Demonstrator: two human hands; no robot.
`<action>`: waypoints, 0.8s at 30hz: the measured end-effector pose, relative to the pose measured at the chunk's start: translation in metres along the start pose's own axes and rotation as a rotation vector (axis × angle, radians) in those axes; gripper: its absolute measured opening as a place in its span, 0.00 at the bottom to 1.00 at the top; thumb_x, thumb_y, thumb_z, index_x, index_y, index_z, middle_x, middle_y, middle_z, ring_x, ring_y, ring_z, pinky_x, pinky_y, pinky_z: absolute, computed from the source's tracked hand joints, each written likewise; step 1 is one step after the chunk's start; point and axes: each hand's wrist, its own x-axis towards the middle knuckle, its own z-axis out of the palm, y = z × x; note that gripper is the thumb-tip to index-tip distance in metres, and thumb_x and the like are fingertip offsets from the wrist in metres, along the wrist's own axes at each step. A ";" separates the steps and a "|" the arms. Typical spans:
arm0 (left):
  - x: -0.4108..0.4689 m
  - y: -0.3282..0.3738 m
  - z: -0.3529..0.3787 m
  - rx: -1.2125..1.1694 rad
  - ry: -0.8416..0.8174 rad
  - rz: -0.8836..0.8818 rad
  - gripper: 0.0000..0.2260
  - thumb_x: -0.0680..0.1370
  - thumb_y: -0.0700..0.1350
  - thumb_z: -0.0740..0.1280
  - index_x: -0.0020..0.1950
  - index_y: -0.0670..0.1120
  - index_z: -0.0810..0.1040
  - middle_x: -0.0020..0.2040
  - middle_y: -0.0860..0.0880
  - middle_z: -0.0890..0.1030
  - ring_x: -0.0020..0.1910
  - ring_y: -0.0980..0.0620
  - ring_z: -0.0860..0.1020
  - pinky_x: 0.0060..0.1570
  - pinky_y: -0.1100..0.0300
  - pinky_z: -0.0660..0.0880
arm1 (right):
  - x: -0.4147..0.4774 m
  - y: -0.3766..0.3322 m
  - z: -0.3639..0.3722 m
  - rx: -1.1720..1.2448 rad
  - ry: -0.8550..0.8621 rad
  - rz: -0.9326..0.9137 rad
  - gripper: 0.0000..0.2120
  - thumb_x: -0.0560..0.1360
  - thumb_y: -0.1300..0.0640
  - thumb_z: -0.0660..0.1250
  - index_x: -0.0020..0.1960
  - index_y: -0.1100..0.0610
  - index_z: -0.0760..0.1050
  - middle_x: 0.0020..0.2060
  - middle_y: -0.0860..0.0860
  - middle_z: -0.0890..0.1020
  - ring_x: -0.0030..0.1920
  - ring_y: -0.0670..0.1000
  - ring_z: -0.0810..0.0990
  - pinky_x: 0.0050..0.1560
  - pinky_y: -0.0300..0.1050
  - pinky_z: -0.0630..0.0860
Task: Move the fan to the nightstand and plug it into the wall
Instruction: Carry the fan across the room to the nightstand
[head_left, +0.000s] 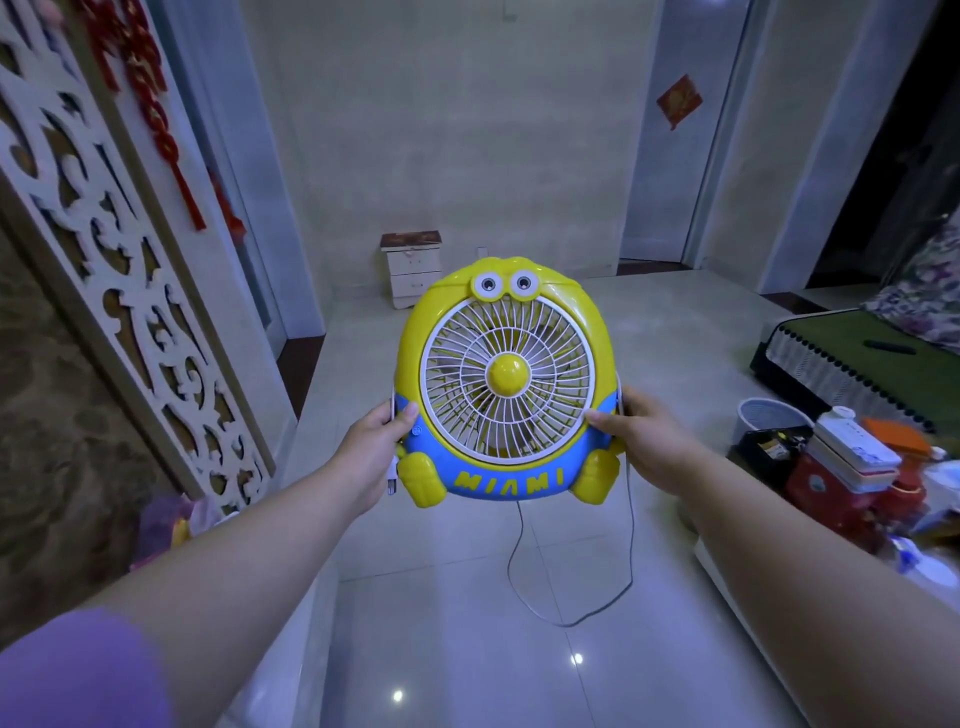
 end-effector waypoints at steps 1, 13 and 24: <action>0.007 -0.001 -0.001 -0.002 0.002 -0.001 0.10 0.78 0.47 0.62 0.56 0.48 0.77 0.57 0.42 0.81 0.57 0.40 0.79 0.60 0.39 0.73 | 0.008 0.001 0.000 -0.002 -0.001 0.000 0.17 0.73 0.64 0.65 0.62 0.61 0.72 0.57 0.60 0.80 0.56 0.59 0.80 0.58 0.54 0.77; 0.129 -0.001 0.028 0.016 0.056 0.032 0.12 0.77 0.48 0.62 0.59 0.48 0.77 0.57 0.42 0.82 0.58 0.38 0.78 0.60 0.33 0.70 | 0.139 0.007 -0.043 -0.020 -0.043 -0.011 0.14 0.73 0.65 0.65 0.58 0.59 0.75 0.55 0.58 0.82 0.54 0.57 0.82 0.53 0.50 0.80; 0.238 0.012 0.084 0.014 0.111 0.055 0.15 0.72 0.57 0.66 0.55 0.54 0.79 0.53 0.45 0.84 0.54 0.34 0.77 0.53 0.36 0.67 | 0.279 -0.010 -0.112 -0.066 -0.126 -0.004 0.16 0.72 0.65 0.65 0.60 0.63 0.74 0.56 0.63 0.80 0.57 0.62 0.79 0.61 0.59 0.74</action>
